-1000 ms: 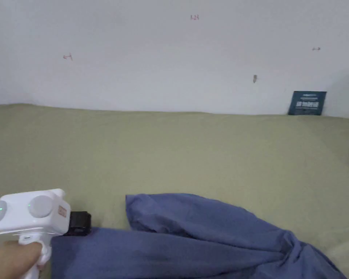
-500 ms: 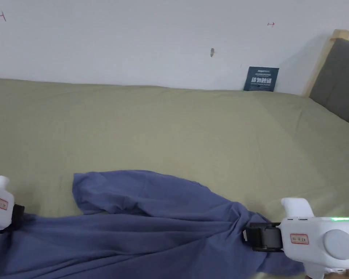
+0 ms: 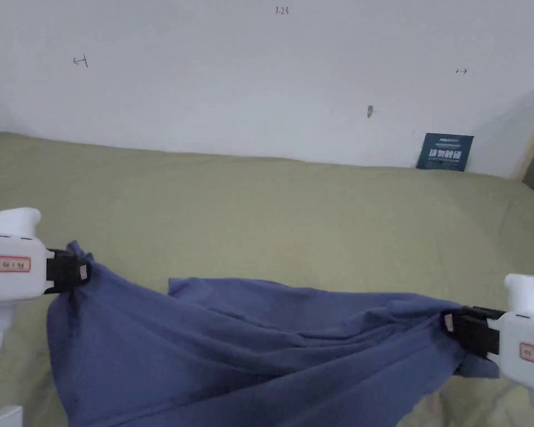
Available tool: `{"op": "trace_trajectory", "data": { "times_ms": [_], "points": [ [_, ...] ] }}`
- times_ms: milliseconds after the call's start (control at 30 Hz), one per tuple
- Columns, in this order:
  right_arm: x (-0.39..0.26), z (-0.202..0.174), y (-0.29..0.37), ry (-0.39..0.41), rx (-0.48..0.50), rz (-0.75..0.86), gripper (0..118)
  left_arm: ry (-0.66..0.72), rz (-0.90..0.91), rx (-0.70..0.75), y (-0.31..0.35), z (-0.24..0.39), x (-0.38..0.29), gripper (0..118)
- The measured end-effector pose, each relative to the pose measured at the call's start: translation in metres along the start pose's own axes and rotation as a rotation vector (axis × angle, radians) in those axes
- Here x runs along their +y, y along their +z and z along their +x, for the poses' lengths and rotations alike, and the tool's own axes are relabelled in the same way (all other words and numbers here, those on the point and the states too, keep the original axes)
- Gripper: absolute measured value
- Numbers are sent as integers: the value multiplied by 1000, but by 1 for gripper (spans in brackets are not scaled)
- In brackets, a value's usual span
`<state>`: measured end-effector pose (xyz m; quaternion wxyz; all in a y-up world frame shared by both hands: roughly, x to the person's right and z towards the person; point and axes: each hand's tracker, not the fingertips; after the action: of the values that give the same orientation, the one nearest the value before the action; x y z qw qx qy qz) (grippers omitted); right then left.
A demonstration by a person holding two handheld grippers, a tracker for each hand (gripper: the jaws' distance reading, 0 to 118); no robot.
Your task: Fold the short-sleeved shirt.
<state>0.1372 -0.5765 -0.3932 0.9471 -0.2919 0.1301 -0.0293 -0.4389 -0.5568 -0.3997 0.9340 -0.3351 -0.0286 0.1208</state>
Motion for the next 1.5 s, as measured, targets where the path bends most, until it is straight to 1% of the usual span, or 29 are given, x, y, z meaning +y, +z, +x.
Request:
{"op": "trace_trajectory", "data": {
  "times_ms": [167,267,433,567,667,733,867,967,1100,1233,1300,1433,1500],
  "points": [
    [57,-14,27,22,36,135,2,18,137,-76,50,9,45,4],
    [88,-17,33,32,30,165,2,-30,203,-63,68,14,69,4],
    [140,-15,36,34,37,237,2,-21,276,-60,87,13,110,4],
    [175,-1,35,7,34,288,2,-20,295,-52,96,9,139,4],
    [204,10,34,-4,43,316,2,-38,317,-16,98,5,161,4],
    [222,15,31,26,18,341,2,-16,328,-17,99,0,173,4],
    [252,26,23,-6,39,373,2,35,373,-35,95,-6,193,4],
    [265,30,11,-5,47,388,2,48,401,-49,80,-10,202,4],
    [271,32,-9,2,35,383,2,78,399,-66,58,-12,204,4],
    [263,39,-18,-3,49,403,2,95,402,-90,43,-14,188,4],
    [251,45,-20,-15,57,377,2,89,371,-88,35,-16,175,4],
    [208,45,-24,-7,75,351,2,82,314,-96,22,-23,128,4],
    [184,47,-28,-37,87,317,2,118,278,-98,15,-33,101,4]
  ]
}}
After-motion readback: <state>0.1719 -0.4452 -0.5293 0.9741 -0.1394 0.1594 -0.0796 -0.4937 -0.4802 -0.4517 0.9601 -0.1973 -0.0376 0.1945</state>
